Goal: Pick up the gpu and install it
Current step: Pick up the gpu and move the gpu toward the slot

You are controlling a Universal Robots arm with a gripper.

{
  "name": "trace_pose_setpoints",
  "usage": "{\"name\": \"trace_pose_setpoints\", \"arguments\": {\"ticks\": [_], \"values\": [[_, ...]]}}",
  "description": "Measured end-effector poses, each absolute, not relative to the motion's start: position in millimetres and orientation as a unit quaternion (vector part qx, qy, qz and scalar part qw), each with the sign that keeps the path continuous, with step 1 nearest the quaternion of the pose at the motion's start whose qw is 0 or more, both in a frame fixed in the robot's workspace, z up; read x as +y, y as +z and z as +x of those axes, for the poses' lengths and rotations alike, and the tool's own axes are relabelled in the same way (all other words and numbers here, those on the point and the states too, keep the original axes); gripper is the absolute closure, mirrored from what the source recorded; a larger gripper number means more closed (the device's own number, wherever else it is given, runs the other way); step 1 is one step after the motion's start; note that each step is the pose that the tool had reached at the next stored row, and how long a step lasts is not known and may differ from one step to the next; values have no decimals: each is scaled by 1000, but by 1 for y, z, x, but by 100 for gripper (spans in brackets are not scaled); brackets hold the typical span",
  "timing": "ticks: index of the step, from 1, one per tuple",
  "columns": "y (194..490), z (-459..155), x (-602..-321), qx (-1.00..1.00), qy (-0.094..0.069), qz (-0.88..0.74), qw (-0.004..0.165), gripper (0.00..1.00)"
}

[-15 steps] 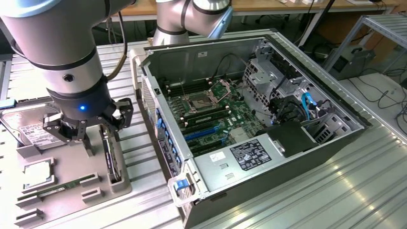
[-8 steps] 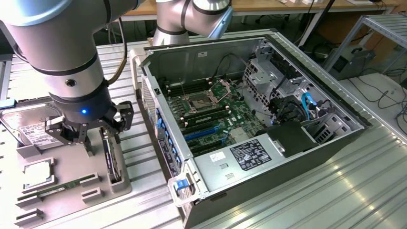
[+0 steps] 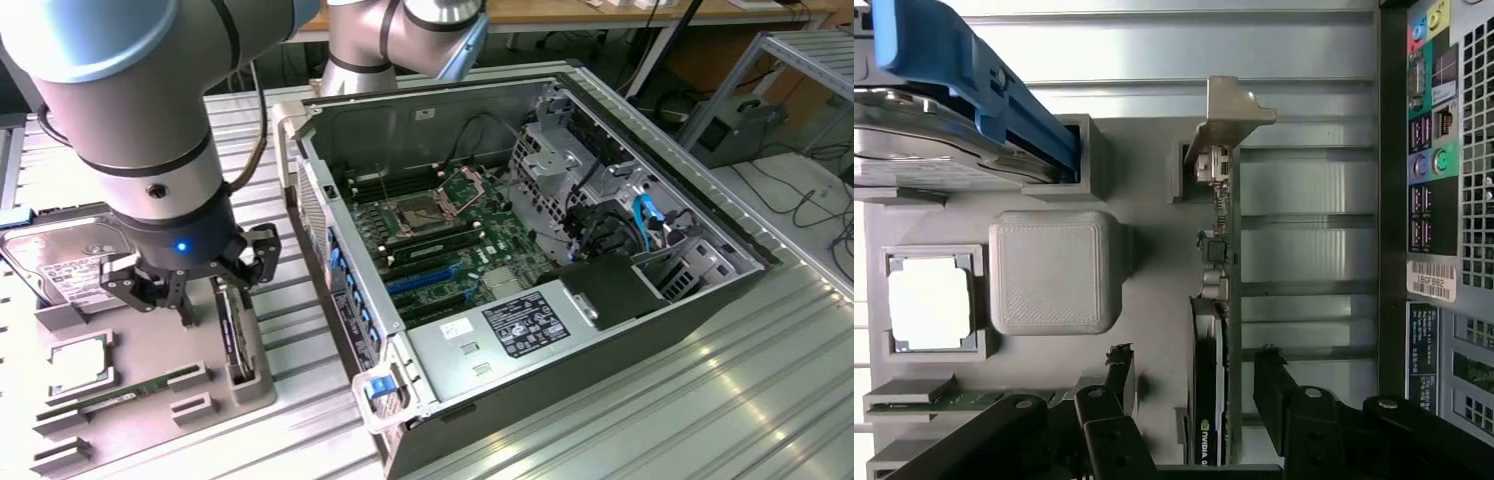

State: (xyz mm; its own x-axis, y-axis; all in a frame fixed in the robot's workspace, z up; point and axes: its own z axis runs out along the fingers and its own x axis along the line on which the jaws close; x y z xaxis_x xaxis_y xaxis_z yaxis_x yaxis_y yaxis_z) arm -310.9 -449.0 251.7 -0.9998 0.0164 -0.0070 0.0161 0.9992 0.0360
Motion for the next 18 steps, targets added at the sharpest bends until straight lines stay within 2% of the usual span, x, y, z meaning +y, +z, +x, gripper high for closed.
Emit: {"name": "trace_pose_setpoints", "arguments": {"ticks": [18], "values": [[225, -307, -449, 1000, 15, 11, 4, 40]]}}
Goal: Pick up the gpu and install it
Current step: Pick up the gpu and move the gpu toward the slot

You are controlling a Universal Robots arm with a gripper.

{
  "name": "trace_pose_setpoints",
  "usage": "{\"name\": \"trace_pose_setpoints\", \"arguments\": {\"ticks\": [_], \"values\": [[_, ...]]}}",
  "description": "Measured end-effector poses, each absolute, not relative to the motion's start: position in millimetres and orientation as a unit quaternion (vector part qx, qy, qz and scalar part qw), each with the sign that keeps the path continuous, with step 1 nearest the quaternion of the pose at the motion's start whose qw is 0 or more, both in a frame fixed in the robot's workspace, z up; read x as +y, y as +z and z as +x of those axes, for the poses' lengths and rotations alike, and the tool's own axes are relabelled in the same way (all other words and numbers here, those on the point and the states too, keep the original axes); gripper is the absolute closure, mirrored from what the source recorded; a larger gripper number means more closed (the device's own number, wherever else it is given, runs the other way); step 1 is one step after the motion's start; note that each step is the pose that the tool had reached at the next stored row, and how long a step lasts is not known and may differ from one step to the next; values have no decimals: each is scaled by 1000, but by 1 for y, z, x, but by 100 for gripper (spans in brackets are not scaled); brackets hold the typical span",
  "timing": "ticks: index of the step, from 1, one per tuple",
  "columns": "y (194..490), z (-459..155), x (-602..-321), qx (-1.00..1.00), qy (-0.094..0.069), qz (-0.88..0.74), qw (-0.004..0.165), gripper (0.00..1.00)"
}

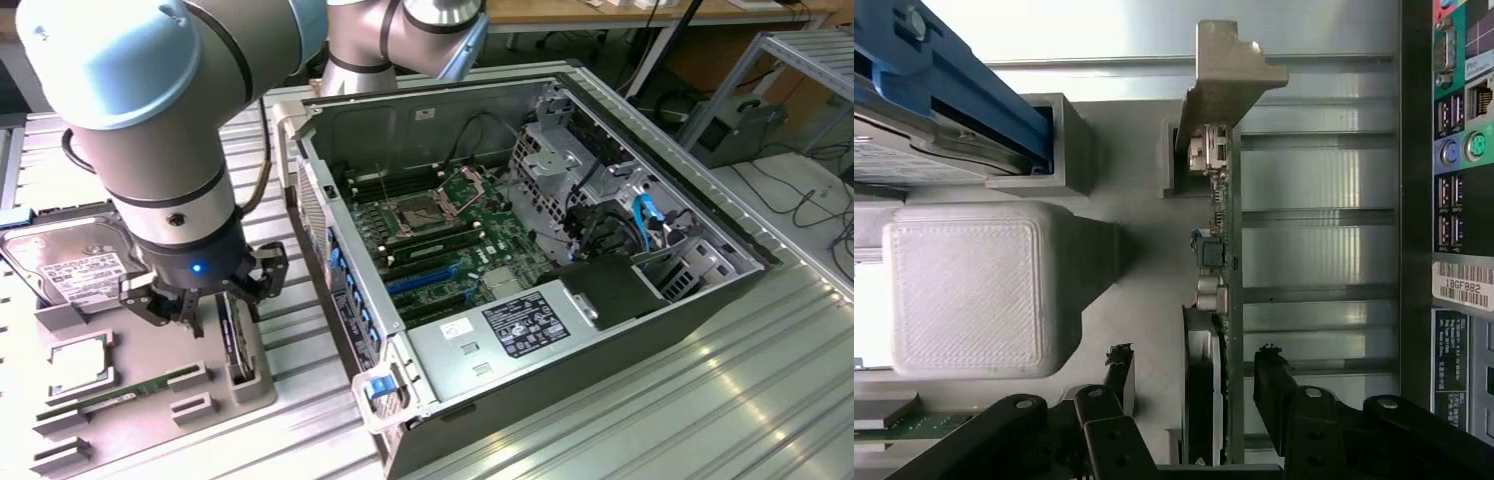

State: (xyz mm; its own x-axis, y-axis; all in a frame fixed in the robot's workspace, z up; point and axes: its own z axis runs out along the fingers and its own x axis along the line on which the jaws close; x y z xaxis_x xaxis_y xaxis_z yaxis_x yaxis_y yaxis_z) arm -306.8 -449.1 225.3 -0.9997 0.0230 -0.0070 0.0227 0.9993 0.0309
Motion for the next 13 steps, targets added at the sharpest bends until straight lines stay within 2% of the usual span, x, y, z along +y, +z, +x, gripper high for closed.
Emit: {"name": "trace_pose_setpoints", "arguments": {"ticks": [8, 9, 13], "values": [[222, -307, -449, 1000, 15, 11, 3, 41], [222, -307, -449, 1000, 15, 11, 3, 49], [219, -307, -449, 1000, 15, 11, 3, 49]]}}
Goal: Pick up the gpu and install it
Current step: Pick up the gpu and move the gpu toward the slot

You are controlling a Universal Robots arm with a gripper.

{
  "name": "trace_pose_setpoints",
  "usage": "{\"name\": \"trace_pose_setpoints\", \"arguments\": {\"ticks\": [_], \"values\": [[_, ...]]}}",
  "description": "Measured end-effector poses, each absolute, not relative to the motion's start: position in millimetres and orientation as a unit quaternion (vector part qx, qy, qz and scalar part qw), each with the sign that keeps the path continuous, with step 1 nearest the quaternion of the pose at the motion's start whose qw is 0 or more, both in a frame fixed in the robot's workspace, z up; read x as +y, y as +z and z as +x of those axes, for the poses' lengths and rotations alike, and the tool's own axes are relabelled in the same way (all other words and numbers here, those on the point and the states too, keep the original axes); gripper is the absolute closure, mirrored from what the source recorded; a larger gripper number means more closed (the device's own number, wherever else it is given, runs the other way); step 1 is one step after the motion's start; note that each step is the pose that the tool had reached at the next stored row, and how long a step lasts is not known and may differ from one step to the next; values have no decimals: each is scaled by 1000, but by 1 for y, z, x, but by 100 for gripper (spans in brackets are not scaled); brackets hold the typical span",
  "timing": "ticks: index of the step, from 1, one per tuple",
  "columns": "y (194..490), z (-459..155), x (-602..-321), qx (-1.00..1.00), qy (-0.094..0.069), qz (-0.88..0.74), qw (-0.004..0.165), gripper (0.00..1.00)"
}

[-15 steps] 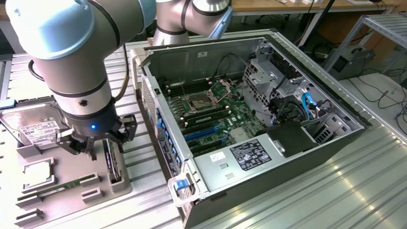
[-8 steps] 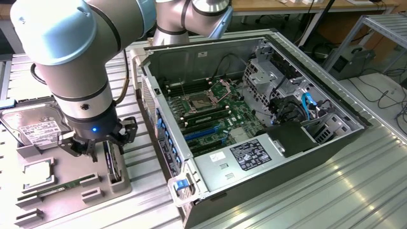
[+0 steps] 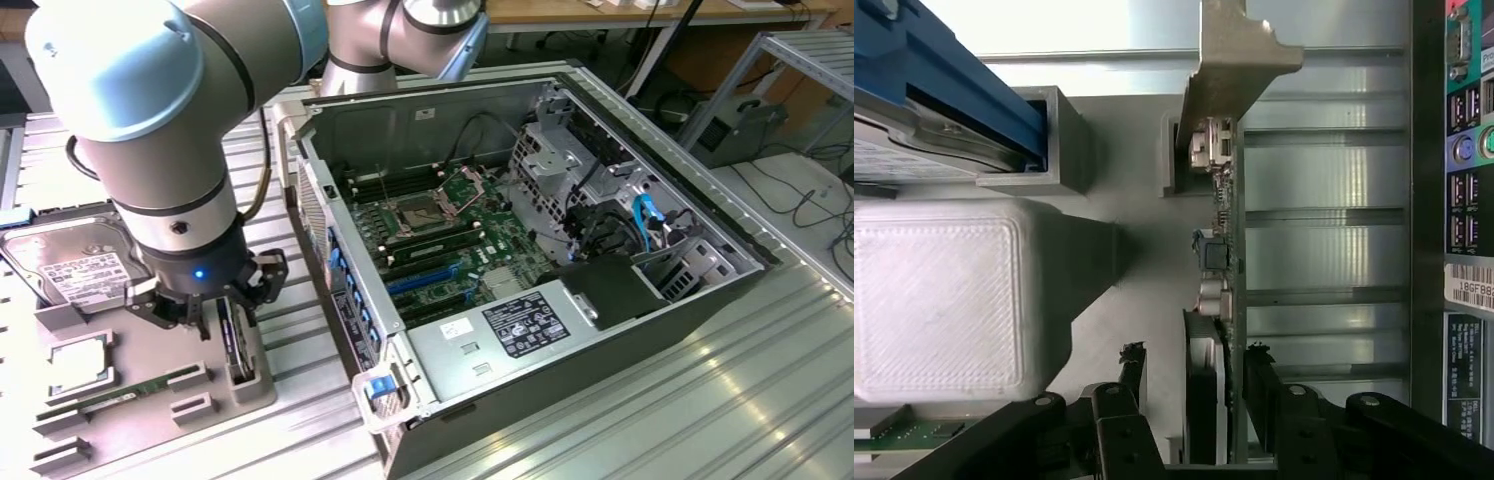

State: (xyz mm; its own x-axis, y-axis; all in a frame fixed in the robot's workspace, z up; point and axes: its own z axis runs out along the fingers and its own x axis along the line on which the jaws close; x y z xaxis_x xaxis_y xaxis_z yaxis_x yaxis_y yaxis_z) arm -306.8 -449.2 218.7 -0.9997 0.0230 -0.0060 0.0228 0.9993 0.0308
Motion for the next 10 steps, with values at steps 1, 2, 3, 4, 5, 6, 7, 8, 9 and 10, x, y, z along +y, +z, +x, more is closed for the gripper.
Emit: {"name": "trace_pose_setpoints", "arguments": {"ticks": [1, 2, 3, 4, 5, 6, 7, 8, 9, 10], "values": [[218, -307, -449, 1000, 15, 11, 3, 49], [218, -307, -449, 1000, 15, 11, 3, 50], [218, -307, -449, 1000, 15, 11, 3, 50], [218, -307, -449, 1000, 15, 11, 3, 57], [218, -307, -449, 1000, 15, 11, 3, 57], [218, -307, -449, 1000, 15, 11, 3, 57], [218, -307, -449, 1000, 16, 11, 3, 57], [218, -307, -450, 1000, 15, 11, 3, 57], [218, -307, -450, 1000, 15, 11, 3, 57], [218, -307, -450, 1000, 15, 11, 3, 57]]}}
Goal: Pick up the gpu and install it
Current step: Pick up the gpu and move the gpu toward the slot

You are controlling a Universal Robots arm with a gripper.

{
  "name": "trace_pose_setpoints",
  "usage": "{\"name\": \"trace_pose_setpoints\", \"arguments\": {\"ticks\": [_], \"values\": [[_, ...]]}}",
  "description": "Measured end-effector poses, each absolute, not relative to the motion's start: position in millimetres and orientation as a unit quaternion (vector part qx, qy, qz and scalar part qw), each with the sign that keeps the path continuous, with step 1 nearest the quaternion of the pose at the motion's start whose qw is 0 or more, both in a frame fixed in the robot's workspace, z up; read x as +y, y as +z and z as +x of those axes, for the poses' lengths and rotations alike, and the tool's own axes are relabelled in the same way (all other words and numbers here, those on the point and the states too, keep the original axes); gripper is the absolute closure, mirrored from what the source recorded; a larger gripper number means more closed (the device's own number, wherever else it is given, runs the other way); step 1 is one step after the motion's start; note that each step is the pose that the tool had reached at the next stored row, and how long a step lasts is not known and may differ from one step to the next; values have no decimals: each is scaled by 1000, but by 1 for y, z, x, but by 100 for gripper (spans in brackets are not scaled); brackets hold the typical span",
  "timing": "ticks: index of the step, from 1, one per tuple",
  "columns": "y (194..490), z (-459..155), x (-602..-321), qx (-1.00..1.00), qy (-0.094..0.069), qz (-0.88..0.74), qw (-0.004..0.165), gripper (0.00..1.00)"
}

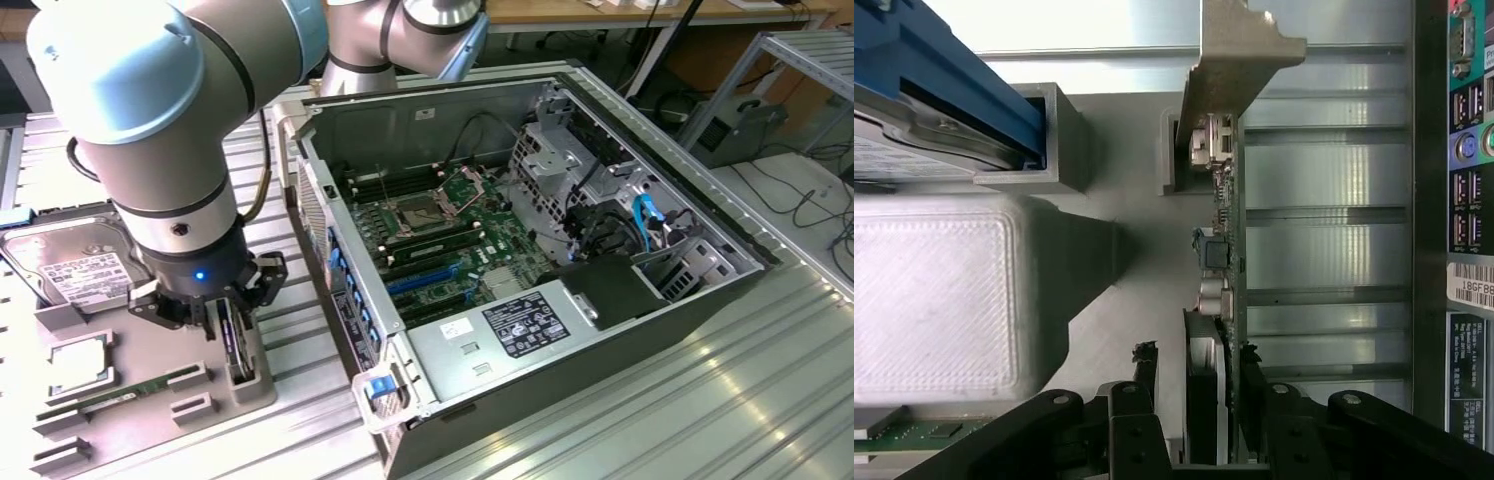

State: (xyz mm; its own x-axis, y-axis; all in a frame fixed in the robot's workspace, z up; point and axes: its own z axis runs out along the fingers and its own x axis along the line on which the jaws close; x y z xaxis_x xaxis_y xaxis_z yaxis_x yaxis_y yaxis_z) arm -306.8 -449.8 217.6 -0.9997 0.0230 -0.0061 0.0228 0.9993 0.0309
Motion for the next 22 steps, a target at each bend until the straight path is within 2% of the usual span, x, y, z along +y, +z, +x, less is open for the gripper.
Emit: {"name": "trace_pose_setpoints", "arguments": {"ticks": [8, 10, 22], "values": [[218, -307, -450, 1000, 15, 11, 3, 59], [218, -307, -450, 1000, 15, 11, 3, 72], [217, -305, -450, 1000, 15, 11, 3, 72]]}}
